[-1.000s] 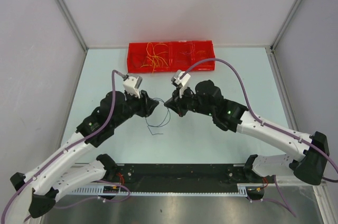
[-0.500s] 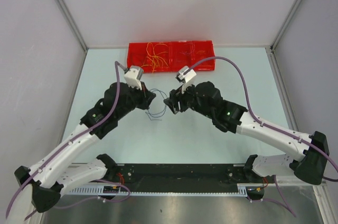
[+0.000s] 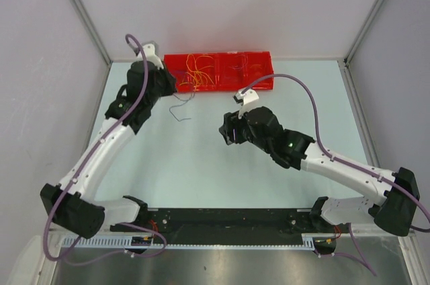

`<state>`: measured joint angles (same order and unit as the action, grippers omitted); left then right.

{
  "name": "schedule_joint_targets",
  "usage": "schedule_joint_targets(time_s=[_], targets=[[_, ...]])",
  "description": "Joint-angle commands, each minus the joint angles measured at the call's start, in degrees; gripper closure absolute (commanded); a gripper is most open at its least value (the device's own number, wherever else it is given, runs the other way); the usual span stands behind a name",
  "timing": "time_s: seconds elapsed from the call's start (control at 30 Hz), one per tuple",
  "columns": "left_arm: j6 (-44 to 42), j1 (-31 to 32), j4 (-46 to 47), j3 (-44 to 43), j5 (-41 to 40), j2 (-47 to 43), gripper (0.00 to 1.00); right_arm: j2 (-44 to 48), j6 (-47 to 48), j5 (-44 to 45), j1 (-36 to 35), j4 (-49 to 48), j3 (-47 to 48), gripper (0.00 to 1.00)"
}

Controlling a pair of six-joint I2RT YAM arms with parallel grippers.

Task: Untangle the cables

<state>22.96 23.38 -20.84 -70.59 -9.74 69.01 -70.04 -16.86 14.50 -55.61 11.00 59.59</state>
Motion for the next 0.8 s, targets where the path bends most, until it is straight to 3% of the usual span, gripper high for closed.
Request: schedule_joint_targets(time_s=[0.0, 0.33, 0.6, 0.77], targets=[[0.77, -5.35, 3.17, -8.33, -1.25, 6.11, 1.0, 1.13, -3.61, -0.09, -0.2, 1.38, -0.79, 0.37], [4.28, -15.37, 7.65, -27.38, 6.57, 23.7, 1.0, 4.64, -6.07, -2.19, -0.2, 2.27, -3.08, 0.37], [7.44, -18.45, 10.46, -37.69, 10.34, 41.52, 1.0, 5.88, -7.57, -5.1, -0.37, 2.35, -4.57, 0.37], [10.0, -19.42, 16.97, -41.29, 11.85, 49.01, 1.0, 7.02, -7.13, -5.45, -0.11, 3.58, -5.28, 0.37]])
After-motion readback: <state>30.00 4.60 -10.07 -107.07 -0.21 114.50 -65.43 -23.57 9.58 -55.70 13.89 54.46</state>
